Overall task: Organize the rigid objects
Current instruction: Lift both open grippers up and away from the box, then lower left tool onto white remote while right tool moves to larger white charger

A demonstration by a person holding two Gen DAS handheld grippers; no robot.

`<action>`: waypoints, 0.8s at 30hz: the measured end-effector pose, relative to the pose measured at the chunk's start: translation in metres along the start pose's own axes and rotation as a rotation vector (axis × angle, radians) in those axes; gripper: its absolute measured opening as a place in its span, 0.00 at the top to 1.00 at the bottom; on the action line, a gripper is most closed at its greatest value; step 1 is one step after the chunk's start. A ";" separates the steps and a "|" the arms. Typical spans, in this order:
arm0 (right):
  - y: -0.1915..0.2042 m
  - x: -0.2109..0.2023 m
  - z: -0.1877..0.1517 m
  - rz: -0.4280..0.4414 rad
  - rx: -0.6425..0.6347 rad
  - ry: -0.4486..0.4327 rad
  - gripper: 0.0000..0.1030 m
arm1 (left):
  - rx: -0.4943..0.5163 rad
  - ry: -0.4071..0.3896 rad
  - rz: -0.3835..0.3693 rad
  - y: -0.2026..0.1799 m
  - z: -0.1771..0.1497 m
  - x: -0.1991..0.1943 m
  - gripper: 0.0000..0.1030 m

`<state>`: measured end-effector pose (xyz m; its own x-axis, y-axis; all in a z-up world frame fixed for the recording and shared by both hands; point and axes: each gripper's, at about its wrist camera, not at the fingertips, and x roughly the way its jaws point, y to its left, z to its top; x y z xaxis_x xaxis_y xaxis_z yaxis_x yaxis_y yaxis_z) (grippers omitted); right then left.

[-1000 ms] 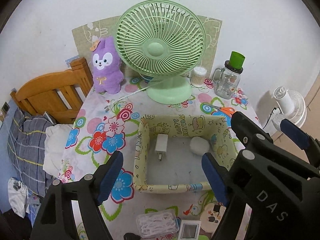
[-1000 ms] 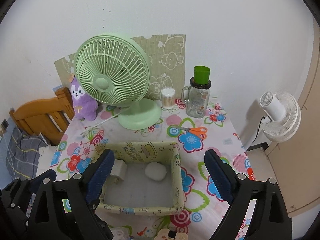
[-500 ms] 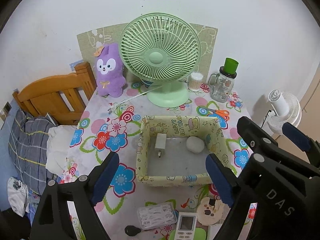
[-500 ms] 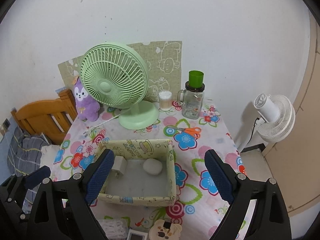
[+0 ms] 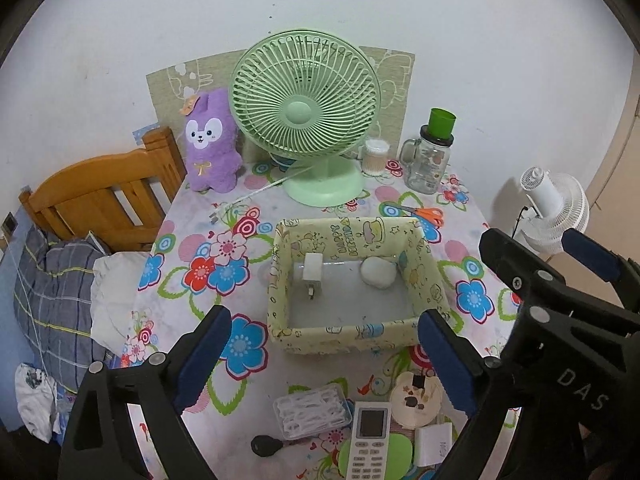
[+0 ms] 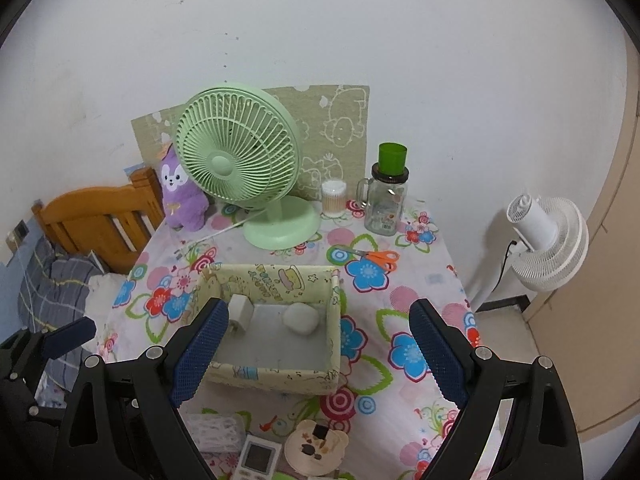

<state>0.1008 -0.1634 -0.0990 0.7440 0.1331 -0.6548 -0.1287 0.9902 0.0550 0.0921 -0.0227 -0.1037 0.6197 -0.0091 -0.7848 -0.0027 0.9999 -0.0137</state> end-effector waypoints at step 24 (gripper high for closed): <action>-0.020 -0.003 -0.062 -0.001 0.006 0.019 0.09 | 0.001 0.059 -0.062 -0.019 -0.052 0.024 0.06</action>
<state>0.0607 -0.1860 -0.1449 0.7314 0.1310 -0.6692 -0.1236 0.9906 0.0589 0.0664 -0.0426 -0.1546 0.5714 -0.0713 -0.8176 0.0345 0.9974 -0.0629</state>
